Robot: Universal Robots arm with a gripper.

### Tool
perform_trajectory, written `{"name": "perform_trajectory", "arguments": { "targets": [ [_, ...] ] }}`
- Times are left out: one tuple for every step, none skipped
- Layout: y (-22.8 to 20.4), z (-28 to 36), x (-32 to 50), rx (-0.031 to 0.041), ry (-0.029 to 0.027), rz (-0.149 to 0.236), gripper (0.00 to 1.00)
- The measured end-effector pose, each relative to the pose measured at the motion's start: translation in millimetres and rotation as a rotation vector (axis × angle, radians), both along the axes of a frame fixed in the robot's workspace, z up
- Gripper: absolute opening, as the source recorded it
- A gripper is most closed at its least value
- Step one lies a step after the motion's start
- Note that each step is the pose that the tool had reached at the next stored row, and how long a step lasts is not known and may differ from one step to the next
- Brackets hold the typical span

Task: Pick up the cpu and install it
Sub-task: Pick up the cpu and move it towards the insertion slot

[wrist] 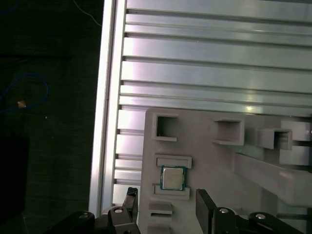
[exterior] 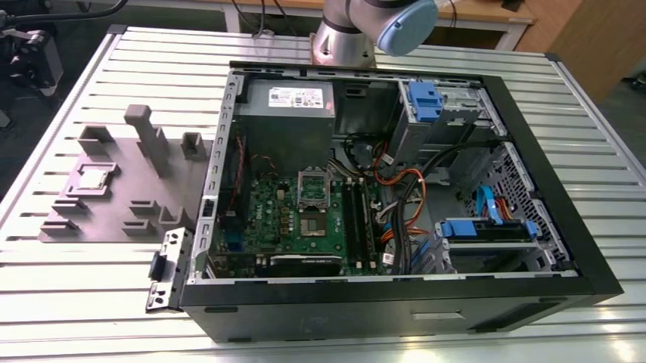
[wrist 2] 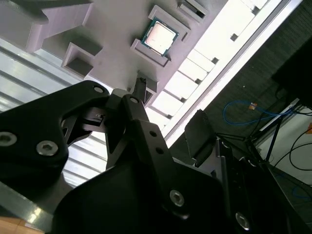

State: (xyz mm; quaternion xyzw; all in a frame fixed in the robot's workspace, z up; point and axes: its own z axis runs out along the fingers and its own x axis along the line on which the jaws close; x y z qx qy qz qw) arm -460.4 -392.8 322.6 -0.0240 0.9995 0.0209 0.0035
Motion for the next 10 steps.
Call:
{"name": "perform_trajectory", "arguments": {
  "targets": [
    [0.0,0.0,0.0,0.0000,0.0000,0.000,0.59],
    [0.0,-0.2,0.0,0.0000,-0.0001,0.001,0.59],
    [0.0,-0.4,0.0,0.0000,-0.0002,0.004,0.59],
    [0.0,-1.1,0.0,0.0002,-0.0004,0.013,0.59],
    [-0.1,-2.2,0.0,0.0001,-0.0003,0.024,0.59],
    [-0.3,-3.8,0.0,0.0000,-0.0001,0.031,0.59],
    [-0.4,-5.5,0.0,0.0000,0.0000,0.032,0.59],
    [-0.4,-7.4,0.0,0.0000,-0.0001,0.032,0.59],
    [-0.4,-9.2,0.0,0.0000,-0.0001,0.032,0.59],
    [-0.4,-11.0,0.0,0.0001,-0.0001,0.033,0.59]
  ]
}}
